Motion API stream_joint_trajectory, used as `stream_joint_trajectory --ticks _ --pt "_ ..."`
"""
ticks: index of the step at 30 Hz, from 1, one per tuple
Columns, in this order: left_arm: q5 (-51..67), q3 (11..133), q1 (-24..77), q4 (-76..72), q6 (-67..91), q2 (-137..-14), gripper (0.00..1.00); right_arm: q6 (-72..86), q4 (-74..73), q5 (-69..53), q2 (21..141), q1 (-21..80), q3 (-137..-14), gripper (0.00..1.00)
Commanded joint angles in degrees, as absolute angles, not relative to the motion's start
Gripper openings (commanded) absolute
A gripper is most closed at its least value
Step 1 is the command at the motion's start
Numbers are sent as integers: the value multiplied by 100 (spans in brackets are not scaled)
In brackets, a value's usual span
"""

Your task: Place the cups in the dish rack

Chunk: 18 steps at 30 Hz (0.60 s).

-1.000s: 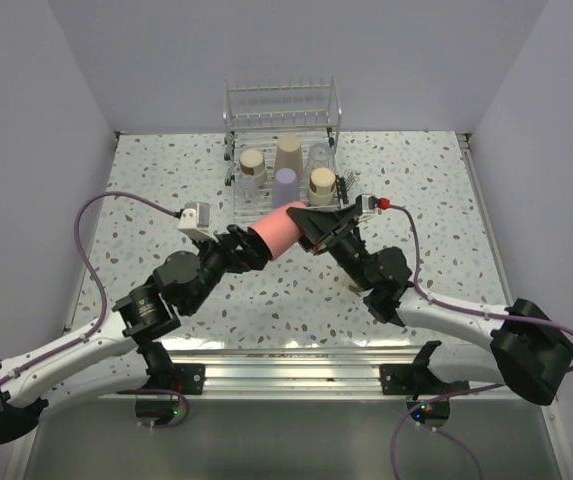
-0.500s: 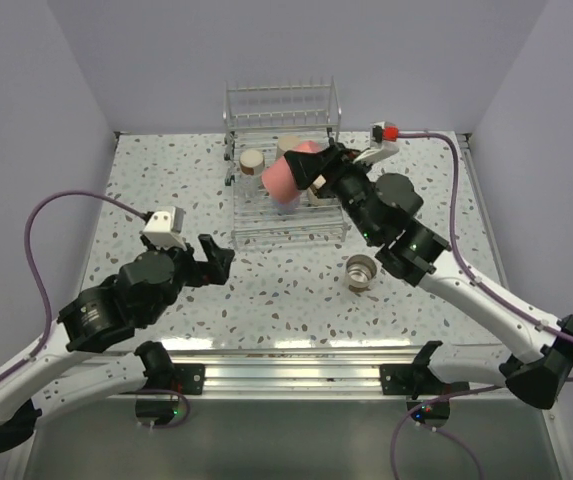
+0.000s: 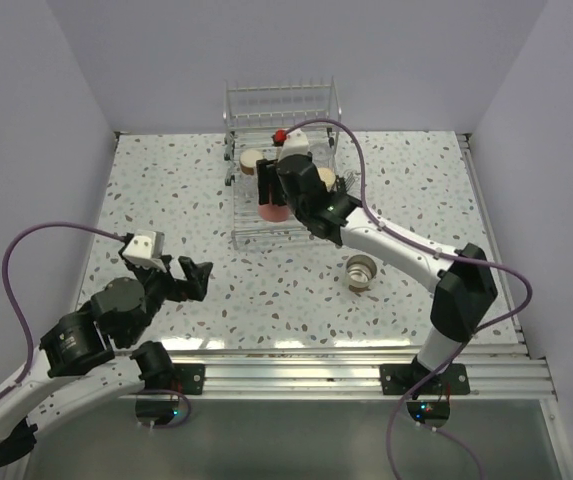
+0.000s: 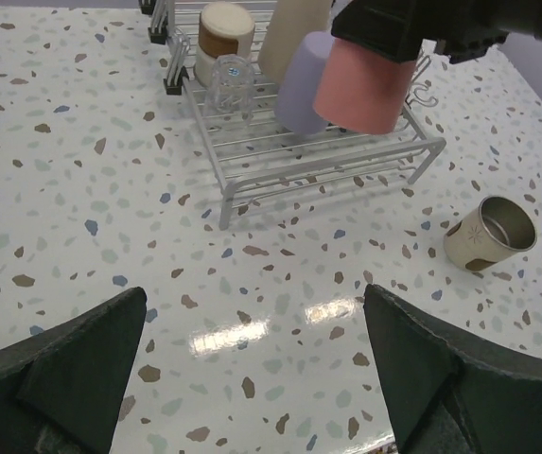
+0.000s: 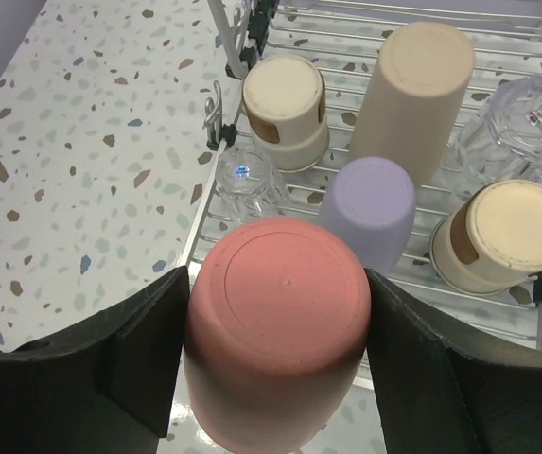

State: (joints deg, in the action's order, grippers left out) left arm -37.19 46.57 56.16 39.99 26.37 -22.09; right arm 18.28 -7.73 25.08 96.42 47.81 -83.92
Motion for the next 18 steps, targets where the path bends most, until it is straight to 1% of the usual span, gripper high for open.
stream_joint_trajectory --ticks 1,5,9,13,18 --pt "-3534 4561 5625 3498 2145 -2153 100 1512 -668 2619 9930 4843 -9043 0" --pt "-3595 4439 5625 3366 2153 -2004 100 1468 -563 2628 10300 4878 -9255 0" --pt "-3296 4421 5625 3253 2066 -1811 100 1503 -475 2584 10643 4887 -9439 0" --pt "-3419 4368 5616 3243 2039 -1618 100 1529 -369 2593 10977 4930 -9641 0" --pt "-3366 4359 5607 3217 1995 -1661 100 1441 -220 2654 11355 4983 -9799 0"
